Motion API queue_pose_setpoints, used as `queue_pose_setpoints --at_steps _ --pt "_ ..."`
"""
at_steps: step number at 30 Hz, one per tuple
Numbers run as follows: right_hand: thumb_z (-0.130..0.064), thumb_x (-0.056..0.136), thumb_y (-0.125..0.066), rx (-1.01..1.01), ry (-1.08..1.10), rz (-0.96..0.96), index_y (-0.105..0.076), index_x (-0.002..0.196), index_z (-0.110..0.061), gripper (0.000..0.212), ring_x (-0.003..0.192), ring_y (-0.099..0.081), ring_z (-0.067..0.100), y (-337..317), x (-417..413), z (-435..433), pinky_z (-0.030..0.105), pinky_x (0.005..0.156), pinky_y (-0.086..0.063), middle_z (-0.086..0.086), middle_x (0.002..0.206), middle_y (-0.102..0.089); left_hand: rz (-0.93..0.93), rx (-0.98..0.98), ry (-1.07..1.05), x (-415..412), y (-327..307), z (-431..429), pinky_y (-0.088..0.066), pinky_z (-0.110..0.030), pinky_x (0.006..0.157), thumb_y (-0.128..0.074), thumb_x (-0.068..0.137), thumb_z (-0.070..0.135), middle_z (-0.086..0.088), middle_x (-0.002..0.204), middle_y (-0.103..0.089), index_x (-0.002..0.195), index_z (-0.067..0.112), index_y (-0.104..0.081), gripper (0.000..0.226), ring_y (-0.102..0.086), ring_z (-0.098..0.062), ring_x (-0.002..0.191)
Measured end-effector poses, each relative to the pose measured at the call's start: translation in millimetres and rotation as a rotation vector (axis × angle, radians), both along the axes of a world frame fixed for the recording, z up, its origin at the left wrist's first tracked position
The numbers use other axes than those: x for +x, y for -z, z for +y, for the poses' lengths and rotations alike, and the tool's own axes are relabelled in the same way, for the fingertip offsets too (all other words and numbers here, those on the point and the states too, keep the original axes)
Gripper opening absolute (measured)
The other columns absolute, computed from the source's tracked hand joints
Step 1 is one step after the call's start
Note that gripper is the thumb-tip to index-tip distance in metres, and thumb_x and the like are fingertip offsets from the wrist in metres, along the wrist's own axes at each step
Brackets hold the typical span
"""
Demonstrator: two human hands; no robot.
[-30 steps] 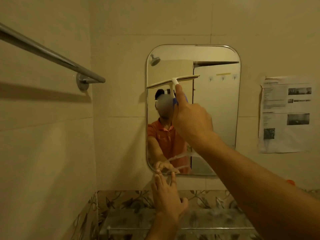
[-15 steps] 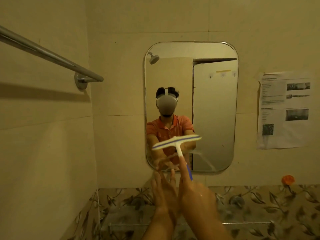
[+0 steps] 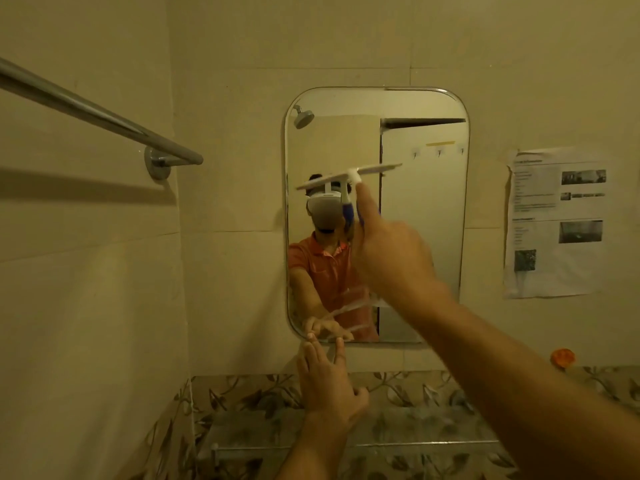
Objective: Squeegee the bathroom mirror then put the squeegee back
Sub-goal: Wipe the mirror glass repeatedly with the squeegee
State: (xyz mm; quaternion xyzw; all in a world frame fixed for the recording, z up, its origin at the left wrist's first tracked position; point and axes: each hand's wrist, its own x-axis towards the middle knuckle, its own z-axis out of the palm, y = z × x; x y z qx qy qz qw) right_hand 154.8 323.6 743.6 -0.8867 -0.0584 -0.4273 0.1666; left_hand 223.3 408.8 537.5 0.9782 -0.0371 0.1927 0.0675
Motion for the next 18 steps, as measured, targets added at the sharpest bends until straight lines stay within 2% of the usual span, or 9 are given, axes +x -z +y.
queue_pose_setpoints --at_steps 3,5,8,10,11,14,16,18 --pt "-0.025 0.107 -0.038 -0.045 0.092 0.02 0.007 0.159 -0.036 0.07 0.057 -0.054 0.018 -33 2 -2 0.032 0.046 -0.041 0.006 0.072 -0.054 0.014 0.059 -0.017 -3 -1 -1 -0.009 -0.053 0.118 -0.042 0.082 0.06 -0.027 0.162 0.005 0.161 0.03 0.002 0.095 -0.001 -0.045 0.145" --pt "-0.023 0.105 -0.04 -0.057 0.131 0.039 0.007 0.159 -0.035 0.073 0.058 -0.053 0.019 -31 5 -2 0.033 0.047 -0.04 0.006 0.073 -0.053 0.005 0.074 -0.022 -3 1 0 -0.011 -0.053 0.118 -0.042 0.082 0.059 -0.026 0.162 0.004 0.161 0.03 0.001 0.094 -0.002 -0.045 0.144" --pt "-0.026 0.106 -0.039 0.004 0.112 0.06 0.011 0.158 -0.039 0.073 0.056 -0.05 0.017 0 5 -2 0.029 0.043 -0.033 0.007 0.078 -0.055 0.004 0.066 -0.022 -3 0 -1 -0.012 -0.052 0.118 -0.045 0.082 0.059 -0.025 0.163 0.003 0.161 0.03 -0.001 0.094 -0.003 -0.044 0.145" --pt "-0.026 0.105 -0.04 0.051 0.093 0.092 0.019 0.154 -0.043 0.078 0.054 -0.049 0.017 30 4 -4 0.028 0.042 -0.033 0.012 0.091 -0.061 0.011 0.073 -0.013 -2 1 -2 -0.015 -0.052 0.117 -0.046 0.082 0.06 -0.025 0.163 0.0 0.161 0.03 -0.003 0.095 -0.006 -0.044 0.144" --pt "-0.026 0.105 -0.041 0.068 0.092 0.124 0.022 0.152 -0.044 0.081 0.054 -0.049 0.017 45 2 -5 0.028 0.043 -0.036 0.015 0.094 -0.062 0.006 0.06 -0.01 -3 2 -2 -0.017 -0.052 0.117 -0.047 0.08 0.06 -0.026 0.163 -0.003 0.161 0.031 -0.007 0.095 -0.009 -0.044 0.144" --pt "-0.028 0.104 -0.046 0.093 0.086 0.195 0.026 0.152 -0.043 0.088 0.056 -0.052 0.015 87 -6 -6 0.031 0.049 -0.048 0.004 0.077 -0.055 -0.103 -0.044 0.018 -2 10 2 -0.029 -0.055 0.113 -0.054 0.069 0.054 -0.029 0.16 -0.018 0.157 0.029 -0.029 0.095 -0.023 -0.046 0.142" --pt "-0.032 0.104 -0.046 0.102 0.064 0.208 0.029 0.152 -0.041 0.09 0.058 -0.053 0.015 109 -15 -5 0.029 0.051 -0.047 0.003 0.078 -0.055 -0.07 -0.079 0.053 0 13 1 -0.019 -0.054 0.118 -0.053 0.074 0.06 -0.024 0.163 -0.007 0.158 0.03 -0.023 0.094 -0.012 -0.044 0.147" --pt "-0.036 0.104 -0.041 0.099 0.049 0.255 0.031 0.152 -0.037 0.086 0.056 -0.047 0.01 127 -21 -4 0.023 0.05 -0.039 0.0 0.078 -0.052 -0.029 -0.063 0.052 4 13 1 -0.007 -0.053 0.12 -0.05 0.08 0.07 -0.022 0.164 0.003 0.159 0.031 -0.013 0.096 -0.001 -0.042 0.149"
